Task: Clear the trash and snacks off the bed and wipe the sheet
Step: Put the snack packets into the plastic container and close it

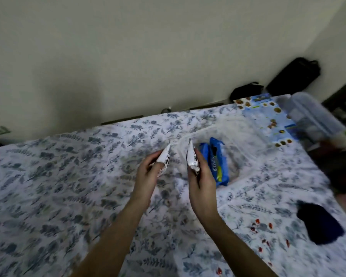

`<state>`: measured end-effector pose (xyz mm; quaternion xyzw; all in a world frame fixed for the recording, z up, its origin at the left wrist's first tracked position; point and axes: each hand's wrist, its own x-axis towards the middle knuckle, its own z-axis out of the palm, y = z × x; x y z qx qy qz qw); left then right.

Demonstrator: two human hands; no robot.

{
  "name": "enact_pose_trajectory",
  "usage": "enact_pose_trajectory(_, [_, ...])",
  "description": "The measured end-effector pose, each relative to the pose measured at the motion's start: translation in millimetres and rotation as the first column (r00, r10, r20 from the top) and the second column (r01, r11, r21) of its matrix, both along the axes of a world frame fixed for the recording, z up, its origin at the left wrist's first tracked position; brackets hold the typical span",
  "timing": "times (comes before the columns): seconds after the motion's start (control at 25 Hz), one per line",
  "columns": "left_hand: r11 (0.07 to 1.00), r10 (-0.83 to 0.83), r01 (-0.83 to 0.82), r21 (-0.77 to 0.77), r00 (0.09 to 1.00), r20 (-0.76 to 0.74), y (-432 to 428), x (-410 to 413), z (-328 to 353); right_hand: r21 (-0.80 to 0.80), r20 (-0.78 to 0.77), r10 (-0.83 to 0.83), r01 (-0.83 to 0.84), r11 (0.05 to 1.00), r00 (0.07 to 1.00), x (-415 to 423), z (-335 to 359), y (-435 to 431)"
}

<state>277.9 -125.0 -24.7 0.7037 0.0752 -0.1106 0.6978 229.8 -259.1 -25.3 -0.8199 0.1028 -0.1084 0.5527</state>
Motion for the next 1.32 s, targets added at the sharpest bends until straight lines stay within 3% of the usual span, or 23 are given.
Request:
enact_pose_trajectory(0.16, [0.992,-0.121,0.123,-0.013,0.990,0.071,-77.7,20.5,6.4,-0.313,-0.066,-0.095,0.070,0.947,0.993,3.6,-10.2,-86.1])
enact_pose_trajectory(0.32, [0.935,-0.239,0.164,0.315,0.947,0.215,-118.1,28.9,-27.6,-0.524,-0.201,-0.122,-0.002,0.852,0.972,10.6,-30.1,-130.9])
enact_pose_trajectory(0.44, [0.725,-0.377,0.088,0.683,0.881,0.287,-131.7,32.5,-50.7,-0.636,-0.257,-0.071,-0.113,0.763,0.964,17.2,-47.0,-138.7])
enact_pose_trajectory(0.6, [0.297,-0.497,-0.016,0.955,0.851,0.169,-140.8,24.2,-70.6,-0.622,-0.399,-0.029,-0.247,0.743,0.916,20.0,-52.2,-135.0])
enact_pose_trajectory(0.64, [0.231,-0.514,-0.015,0.973,0.847,0.135,-141.9,23.1,-73.6,-0.628,-0.338,0.003,-0.228,0.744,0.941,18.0,-48.3,-138.3])
enact_pose_trajectory(0.72, [0.182,-0.527,-0.013,0.983,0.843,0.109,-143.3,24.7,-76.1,-0.689,-0.069,0.048,-0.083,0.720,0.996,13.4,-40.1,-152.6])
enact_pose_trajectory(0.8, [0.248,-0.513,0.000,0.969,0.849,0.131,-142.0,26.0,-72.8,-0.694,0.105,-0.007,0.079,0.715,0.994,17.0,-38.5,-174.1])
enact_pose_trajectory(0.88, [0.428,-0.436,0.019,0.904,0.880,0.188,-135.6,21.1,-68.7,-0.693,0.009,-0.095,0.075,0.717,0.995,30.8,-38.1,-195.4])
enact_pose_trajectory(1.0, [0.754,-0.245,0.056,0.654,0.948,0.201,-122.9,6.3,-50.7,-0.688,-0.192,-0.090,-0.069,0.722,0.977,51.7,-47.4,-212.4])
enact_pose_trajectory(1.12, [0.866,-0.122,0.023,0.499,0.978,0.168,-116.4,-2.5,-37.0,-0.715,-0.079,-0.110,0.020,0.699,0.991,45.1,-47.0,-202.2])
enact_pose_trajectory(1.32, [0.992,0.018,0.004,0.126,0.985,-0.173,-109.7,4.9,-30.9,-0.654,0.133,-0.122,0.180,0.735,0.984,13.6,-43.1,-132.4])
